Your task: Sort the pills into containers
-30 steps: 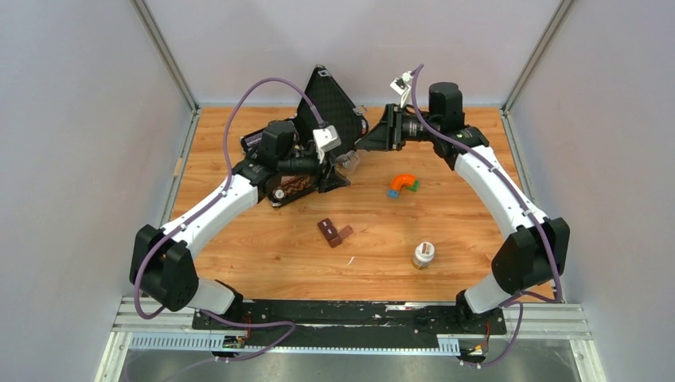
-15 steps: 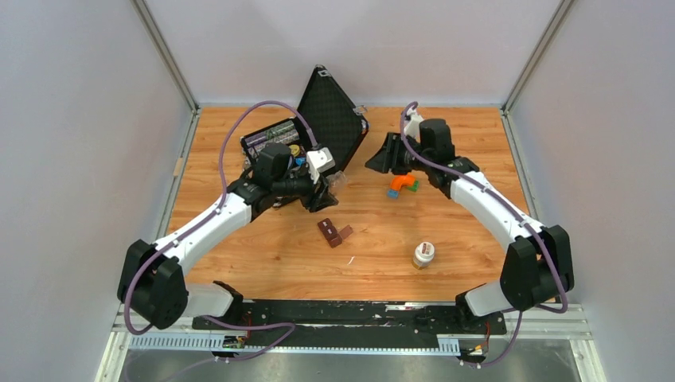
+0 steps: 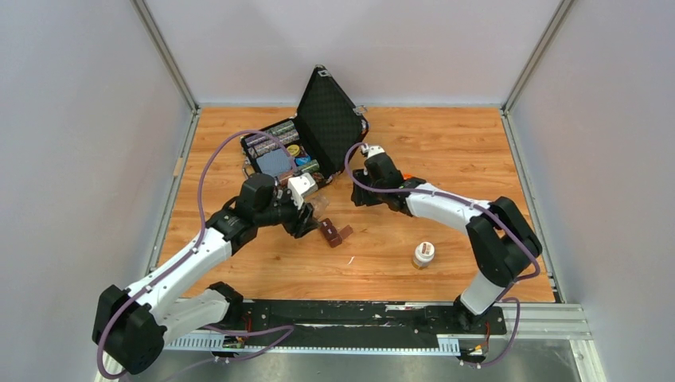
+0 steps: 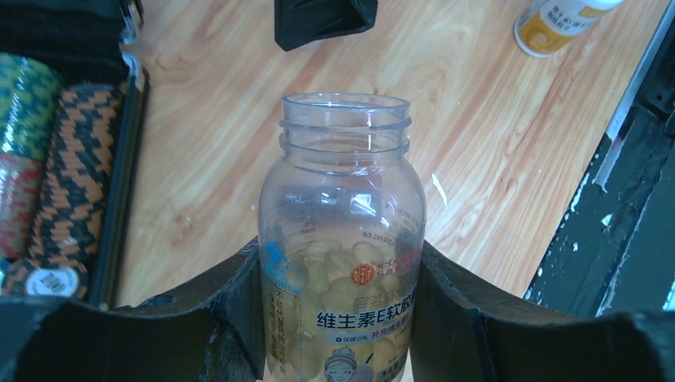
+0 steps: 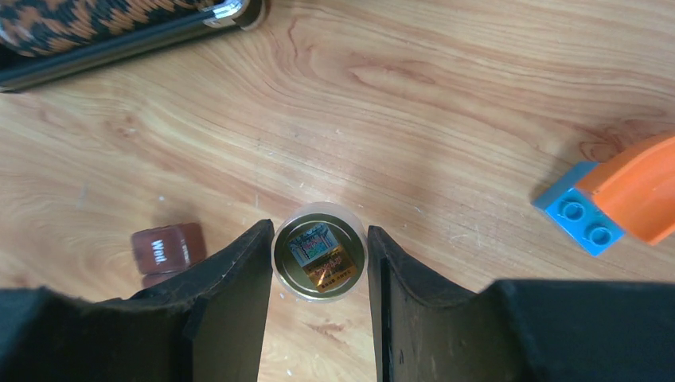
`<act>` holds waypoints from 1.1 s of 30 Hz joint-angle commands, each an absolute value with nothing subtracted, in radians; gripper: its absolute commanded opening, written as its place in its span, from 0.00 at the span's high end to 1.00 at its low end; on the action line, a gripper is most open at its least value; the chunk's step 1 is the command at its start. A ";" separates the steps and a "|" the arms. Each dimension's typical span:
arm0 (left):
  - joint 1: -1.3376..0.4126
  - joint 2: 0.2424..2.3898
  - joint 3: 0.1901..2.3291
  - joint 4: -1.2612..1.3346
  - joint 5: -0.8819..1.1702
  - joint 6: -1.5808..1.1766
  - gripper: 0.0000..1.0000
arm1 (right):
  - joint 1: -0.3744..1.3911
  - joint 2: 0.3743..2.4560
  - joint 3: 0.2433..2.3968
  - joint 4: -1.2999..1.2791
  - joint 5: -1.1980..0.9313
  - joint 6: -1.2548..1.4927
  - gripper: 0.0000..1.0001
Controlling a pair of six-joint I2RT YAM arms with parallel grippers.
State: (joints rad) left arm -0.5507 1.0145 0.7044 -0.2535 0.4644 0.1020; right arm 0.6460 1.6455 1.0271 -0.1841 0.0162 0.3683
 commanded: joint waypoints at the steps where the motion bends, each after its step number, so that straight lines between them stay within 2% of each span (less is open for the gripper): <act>1: -0.557 0.971 0.669 -0.262 0.435 0.056 1.00 | 0.675 1.702 1.004 -0.116 0.181 0.356 0.67; 8: -0.561 0.995 0.681 -0.337 0.389 0.030 1.00 | 0.689 1.763 0.987 -0.110 0.235 0.377 0.68; 12: -0.580 1.003 0.682 -0.344 0.381 -0.022 1.00 | 0.696 1.782 0.995 -0.135 0.265 0.396 0.63; 14: -0.589 1.007 0.676 -0.327 0.374 -0.058 1.00 | 0.696 1.797 1.005 -0.158 0.285 0.412 0.53; 18: -0.613 1.031 0.660 -0.303 0.353 -0.107 1.00 | 0.696 1.799 1.037 -0.214 0.304 0.431 0.25; 21: -0.631 1.047 0.653 -0.284 0.345 -0.127 1.00 | 0.692 1.746 1.063 -0.258 0.275 0.426 0.13; 24: -0.651 1.056 0.649 -0.274 0.333 -0.137 1.00 | 0.680 1.680 1.077 -0.299 0.175 0.421 0.11; 29: -0.663 1.052 0.632 -0.240 0.333 -0.147 1.00 | 0.642 1.571 1.010 -0.283 -0.158 0.414 0.17; 33: -0.663 1.049 0.621 -0.211 0.329 -0.140 1.00 | 0.608 1.564 0.942 -0.194 -0.427 0.391 0.18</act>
State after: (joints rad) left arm -0.6571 1.0592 0.6277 -0.2871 0.3332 -0.1284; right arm 0.6342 1.5757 0.9920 -0.2619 -0.1120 0.4042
